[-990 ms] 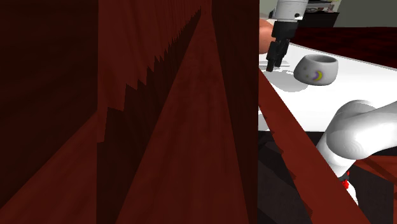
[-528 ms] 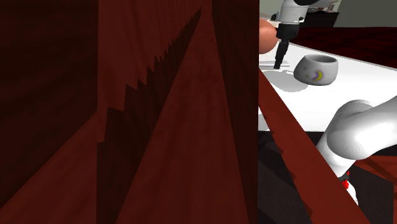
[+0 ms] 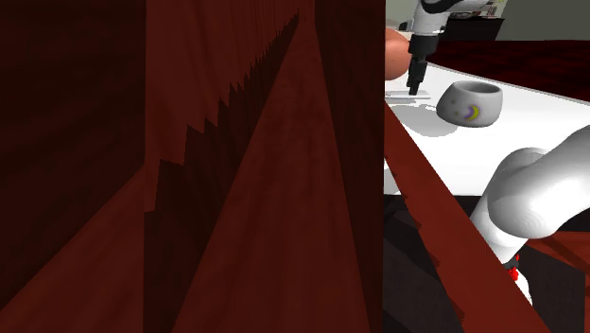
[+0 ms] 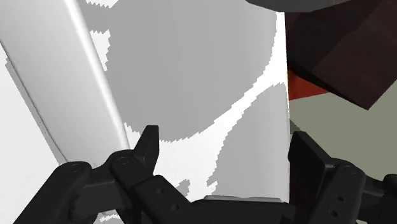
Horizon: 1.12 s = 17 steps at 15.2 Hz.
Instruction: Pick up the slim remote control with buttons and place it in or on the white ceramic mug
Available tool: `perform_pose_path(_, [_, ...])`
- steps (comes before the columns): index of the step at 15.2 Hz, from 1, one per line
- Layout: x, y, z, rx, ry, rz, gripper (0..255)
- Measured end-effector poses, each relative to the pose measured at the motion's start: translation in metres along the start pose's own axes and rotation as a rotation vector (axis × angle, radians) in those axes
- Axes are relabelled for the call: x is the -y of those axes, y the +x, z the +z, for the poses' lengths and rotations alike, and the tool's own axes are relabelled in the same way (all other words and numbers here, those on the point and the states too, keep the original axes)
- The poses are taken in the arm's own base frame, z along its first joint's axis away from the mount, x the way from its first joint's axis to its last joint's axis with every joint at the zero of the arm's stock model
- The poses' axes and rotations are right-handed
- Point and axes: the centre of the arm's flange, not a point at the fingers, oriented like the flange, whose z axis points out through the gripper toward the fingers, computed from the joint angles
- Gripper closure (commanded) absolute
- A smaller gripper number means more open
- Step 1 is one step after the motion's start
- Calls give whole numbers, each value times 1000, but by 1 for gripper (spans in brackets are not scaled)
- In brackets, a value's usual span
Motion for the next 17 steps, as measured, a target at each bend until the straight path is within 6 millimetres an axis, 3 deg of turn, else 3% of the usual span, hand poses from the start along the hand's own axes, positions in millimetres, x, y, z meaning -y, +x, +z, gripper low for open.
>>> perform_pose_path(7, [-88, 15, 11, 10, -31, -191, 0])
perform_pose_path(9, [-105, 19, 13, 12, -38, -232, 0])
perform_pose_path(17, [-111, 22, 49, 13, -41, -248, 0])
